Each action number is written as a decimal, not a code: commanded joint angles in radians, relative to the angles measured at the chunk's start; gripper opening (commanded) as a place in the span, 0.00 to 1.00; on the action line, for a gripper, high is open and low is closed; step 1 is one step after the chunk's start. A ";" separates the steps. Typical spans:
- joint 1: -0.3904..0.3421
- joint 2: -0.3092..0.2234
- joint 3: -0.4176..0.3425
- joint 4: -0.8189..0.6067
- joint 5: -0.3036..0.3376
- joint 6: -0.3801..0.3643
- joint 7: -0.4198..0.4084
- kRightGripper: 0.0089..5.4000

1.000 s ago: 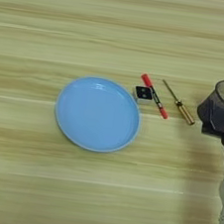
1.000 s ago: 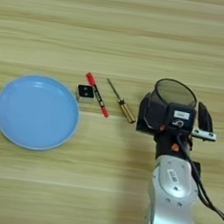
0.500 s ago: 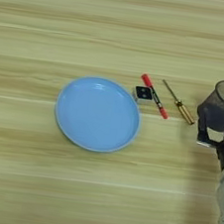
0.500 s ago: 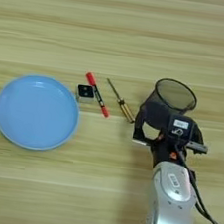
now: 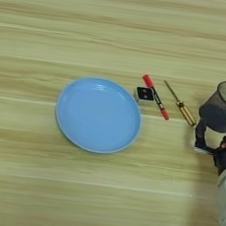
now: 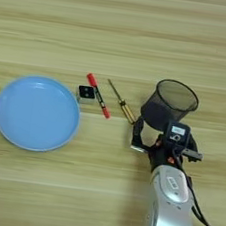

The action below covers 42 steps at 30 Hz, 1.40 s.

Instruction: Move the objects on the table

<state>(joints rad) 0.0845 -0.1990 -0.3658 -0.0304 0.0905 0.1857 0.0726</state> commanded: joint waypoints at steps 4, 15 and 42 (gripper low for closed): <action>-0.098 -0.061 -0.007 0.025 0.015 -0.065 0.013 1.00; -0.142 -0.079 -0.010 0.085 0.016 -0.096 0.013 1.00; -0.236 -0.108 -0.033 0.232 0.024 -0.162 -0.006 1.00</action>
<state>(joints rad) -0.0816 -0.2603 -0.3889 0.2248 0.1060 0.0677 0.0723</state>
